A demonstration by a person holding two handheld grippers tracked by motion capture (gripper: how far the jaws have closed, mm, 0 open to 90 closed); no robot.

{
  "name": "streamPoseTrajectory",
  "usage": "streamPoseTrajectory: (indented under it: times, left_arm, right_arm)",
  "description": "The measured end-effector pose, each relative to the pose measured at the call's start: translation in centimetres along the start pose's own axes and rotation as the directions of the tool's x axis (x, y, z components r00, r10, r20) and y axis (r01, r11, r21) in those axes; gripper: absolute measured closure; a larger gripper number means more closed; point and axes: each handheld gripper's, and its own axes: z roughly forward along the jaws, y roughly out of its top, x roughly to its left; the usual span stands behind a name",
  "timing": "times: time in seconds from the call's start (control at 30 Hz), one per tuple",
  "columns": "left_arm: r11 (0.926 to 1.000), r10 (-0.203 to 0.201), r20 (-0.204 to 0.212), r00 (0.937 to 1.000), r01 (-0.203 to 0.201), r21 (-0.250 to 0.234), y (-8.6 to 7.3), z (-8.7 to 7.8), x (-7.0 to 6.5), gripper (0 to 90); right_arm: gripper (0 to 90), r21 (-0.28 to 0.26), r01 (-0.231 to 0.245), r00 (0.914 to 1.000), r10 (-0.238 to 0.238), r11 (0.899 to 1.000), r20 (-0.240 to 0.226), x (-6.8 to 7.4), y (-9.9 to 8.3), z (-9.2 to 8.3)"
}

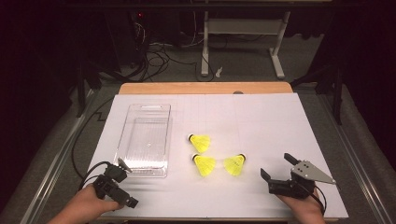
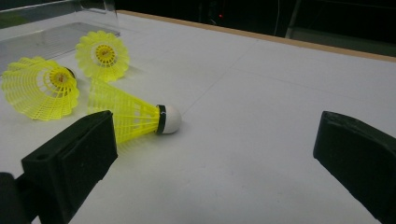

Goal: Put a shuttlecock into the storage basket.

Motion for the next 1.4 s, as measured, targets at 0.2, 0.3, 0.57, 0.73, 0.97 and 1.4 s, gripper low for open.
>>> streamPoseTrajectory:
  times: [0.2, 0.3, 0.57, 0.73, 0.97, 1.4]
  left_arm:
    - [0.9998, 0.018, 0.015, 0.9997, -0.018, 0.006, 0.4, 0.1, -0.9, 2.0]
    - [0.9992, 0.039, 0.019, 0.9991, -0.039, 0.013, 0.8, 0.2, -1.4, 2.0]
    - [0.9953, 0.089, 0.041, 0.9952, -0.09, 0.035, 2.0, 0.7, -2.9, 2.0]
    - [0.9913, 0.123, 0.05, 0.9911, -0.125, 0.04, 2.7, 0.9, -4.0, 1.9]
    - [0.9856, 0.159, 0.047, 0.9862, -0.161, 0.051, 3.8, 1.3, -5.3, 1.9]
    - [0.9741, 0.216, 0.076, 0.9735, -0.22, 0.052, 5.8, 1.6, -7.8, 1.9]
  right_arm:
    - [0.2, 0.0, -0.007, 1.0, 0.007, 1.0, -0.004, 0.0, 0.0, 0.0]
    - [0.2, 0.0, -0.007, 1.0, 0.007, 1.0, -0.006, 0.0, -0.1, 0.0]
    - [0.2, 0.0, -0.005, 0.9999, 0.005, 1.0, -0.011, 0.1, -0.1, 0.1]
    - [0.2, 0.0, -0.012, 0.9998, 0.012, 1.0, -0.013, 0.1, -0.1, 0.1]
    - [0.2, 0.0, -0.013, 0.9998, 0.013, 1.0, -0.017, 0.1, -0.1, 0.1]
    - [0.2, 0.0, -0.009, 0.9998, 0.009, 1.0, -0.018, 0.2, -0.1, 0.1]
